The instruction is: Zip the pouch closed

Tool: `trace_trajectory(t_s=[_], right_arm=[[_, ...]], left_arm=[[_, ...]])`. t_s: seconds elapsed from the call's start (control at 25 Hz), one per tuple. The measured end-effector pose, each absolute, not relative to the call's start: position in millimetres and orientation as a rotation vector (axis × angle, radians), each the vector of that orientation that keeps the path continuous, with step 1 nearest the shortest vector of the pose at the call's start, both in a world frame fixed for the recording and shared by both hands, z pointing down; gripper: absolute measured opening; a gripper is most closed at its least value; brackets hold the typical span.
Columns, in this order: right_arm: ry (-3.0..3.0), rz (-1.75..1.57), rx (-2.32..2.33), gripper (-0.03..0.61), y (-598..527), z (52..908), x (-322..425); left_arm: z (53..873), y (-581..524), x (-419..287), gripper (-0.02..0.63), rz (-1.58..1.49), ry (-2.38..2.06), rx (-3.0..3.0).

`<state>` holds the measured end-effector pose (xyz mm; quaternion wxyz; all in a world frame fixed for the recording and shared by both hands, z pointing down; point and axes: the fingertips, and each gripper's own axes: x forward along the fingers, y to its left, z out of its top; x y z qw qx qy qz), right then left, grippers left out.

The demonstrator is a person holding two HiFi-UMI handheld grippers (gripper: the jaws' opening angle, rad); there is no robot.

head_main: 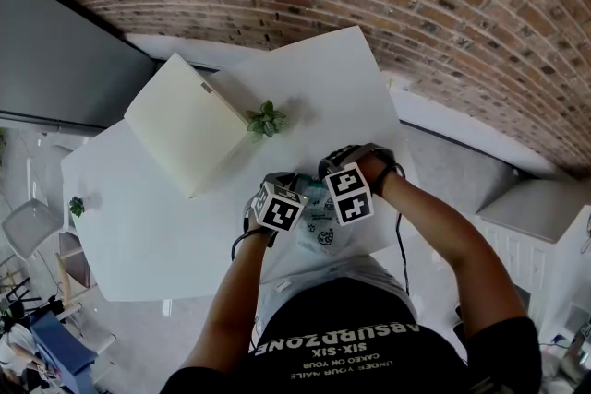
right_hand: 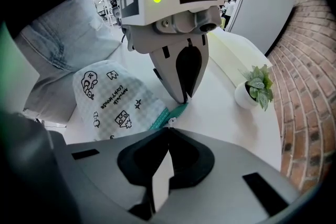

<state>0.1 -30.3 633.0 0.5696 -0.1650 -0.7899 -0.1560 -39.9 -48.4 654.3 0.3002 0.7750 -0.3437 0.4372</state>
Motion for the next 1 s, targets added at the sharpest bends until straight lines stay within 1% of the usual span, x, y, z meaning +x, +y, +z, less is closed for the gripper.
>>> trace_trajectory(t_s=[1.0], right_arm=[[-1.846, -0.341, -0.39, 0.0, -23.4, 628.6, 15.9]], left_arm=[[655.2, -48.3, -40.1, 0.025, 1.16, -0.927, 2.033]])
